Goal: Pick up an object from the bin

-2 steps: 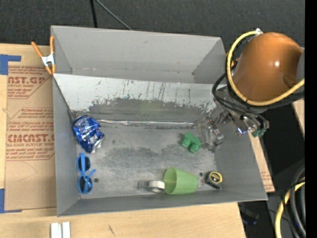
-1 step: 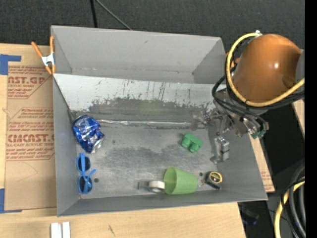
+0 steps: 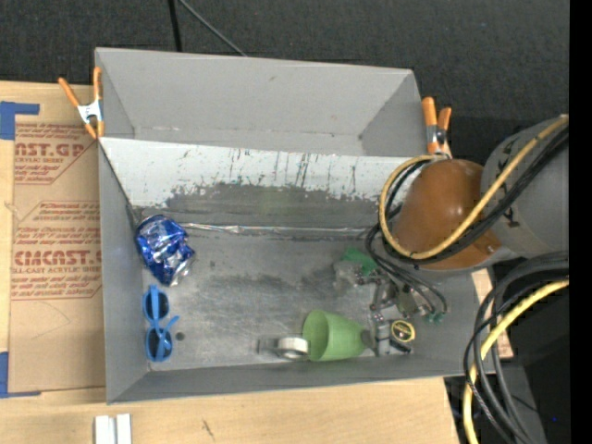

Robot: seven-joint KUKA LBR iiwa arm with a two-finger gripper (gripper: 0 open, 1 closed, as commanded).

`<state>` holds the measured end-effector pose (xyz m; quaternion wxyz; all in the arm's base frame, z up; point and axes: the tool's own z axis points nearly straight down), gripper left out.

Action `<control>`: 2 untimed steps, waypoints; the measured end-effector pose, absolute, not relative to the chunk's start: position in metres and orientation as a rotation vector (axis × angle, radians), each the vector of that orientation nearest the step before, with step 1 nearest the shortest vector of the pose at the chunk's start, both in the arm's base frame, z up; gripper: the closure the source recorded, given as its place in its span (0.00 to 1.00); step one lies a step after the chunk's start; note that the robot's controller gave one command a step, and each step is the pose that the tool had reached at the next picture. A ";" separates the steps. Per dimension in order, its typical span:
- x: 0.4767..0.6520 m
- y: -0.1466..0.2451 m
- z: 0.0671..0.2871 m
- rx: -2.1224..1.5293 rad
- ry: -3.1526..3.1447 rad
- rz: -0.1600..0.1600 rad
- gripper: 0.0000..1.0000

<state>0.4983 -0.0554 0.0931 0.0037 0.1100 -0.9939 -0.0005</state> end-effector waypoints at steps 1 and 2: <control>0.489 -0.002 0.077 0.049 -3.139 0.001 0.00; 0.482 0.048 0.070 0.066 -3.147 -0.004 0.00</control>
Offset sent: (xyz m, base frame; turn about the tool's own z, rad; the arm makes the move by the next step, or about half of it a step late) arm -0.0098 0.0531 -0.0174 0.1909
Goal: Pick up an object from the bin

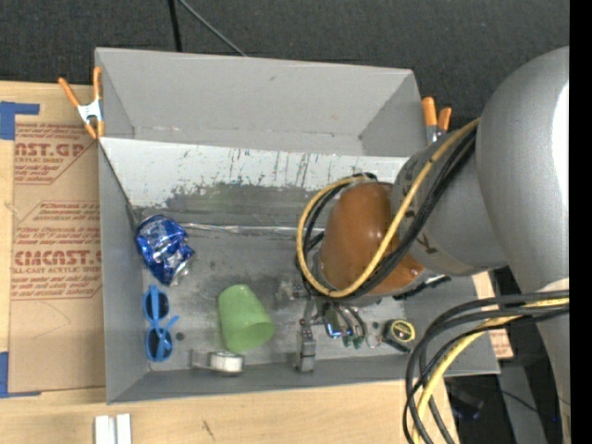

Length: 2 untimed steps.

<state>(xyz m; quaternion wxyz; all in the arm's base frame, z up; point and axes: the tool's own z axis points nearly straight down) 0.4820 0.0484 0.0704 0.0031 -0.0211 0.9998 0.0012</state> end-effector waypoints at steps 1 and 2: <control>0.510 0.000 0.139 -0.169 3.128 -0.004 0.00; 0.525 0.045 0.112 -0.388 3.116 0.003 0.00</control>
Offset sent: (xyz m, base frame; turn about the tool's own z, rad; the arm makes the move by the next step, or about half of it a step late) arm 0.0251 -0.0462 0.0653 -0.0689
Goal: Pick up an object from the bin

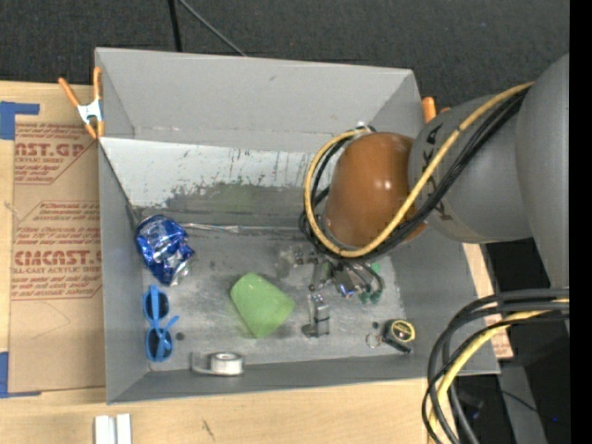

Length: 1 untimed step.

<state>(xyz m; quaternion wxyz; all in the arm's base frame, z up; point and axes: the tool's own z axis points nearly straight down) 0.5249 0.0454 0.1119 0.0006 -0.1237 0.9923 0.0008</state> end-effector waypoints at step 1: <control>0.542 0.043 0.168 -0.249 3.124 0.001 0.00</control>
Offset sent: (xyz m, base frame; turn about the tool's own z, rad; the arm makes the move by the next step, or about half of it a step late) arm 0.0150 -0.0031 0.0534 0.0886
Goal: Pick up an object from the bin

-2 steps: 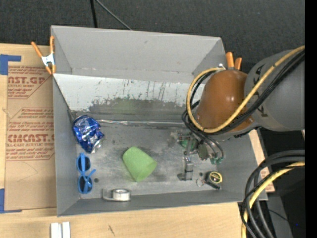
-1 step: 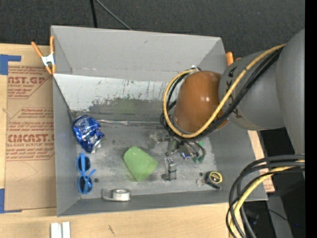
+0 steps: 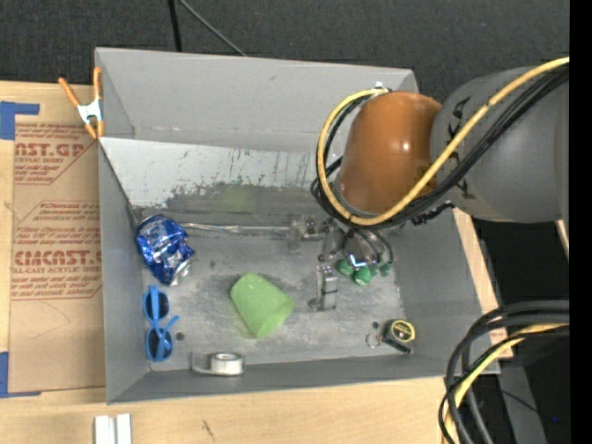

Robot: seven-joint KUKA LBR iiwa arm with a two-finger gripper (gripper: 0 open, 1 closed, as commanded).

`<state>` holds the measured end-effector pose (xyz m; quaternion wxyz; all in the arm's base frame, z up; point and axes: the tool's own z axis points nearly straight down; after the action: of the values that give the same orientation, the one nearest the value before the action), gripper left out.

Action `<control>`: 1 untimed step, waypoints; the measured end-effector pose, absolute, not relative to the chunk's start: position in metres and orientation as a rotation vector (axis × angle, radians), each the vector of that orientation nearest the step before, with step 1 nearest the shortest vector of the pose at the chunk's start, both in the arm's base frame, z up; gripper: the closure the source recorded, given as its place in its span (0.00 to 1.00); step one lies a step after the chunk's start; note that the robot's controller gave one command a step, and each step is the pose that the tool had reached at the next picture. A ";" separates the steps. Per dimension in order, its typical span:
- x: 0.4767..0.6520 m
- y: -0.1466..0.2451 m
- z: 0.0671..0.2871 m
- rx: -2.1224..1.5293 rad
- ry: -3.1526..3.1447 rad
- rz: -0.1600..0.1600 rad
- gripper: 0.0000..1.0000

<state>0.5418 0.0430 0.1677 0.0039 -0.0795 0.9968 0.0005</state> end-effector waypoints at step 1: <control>0.541 0.045 0.170 -0.528 3.094 0.000 0.00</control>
Offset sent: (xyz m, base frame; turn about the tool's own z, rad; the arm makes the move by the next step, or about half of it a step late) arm -0.0011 0.0015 0.0024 -0.1784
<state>0.5411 0.0454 0.1699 0.0014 -0.1682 0.9857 0.0001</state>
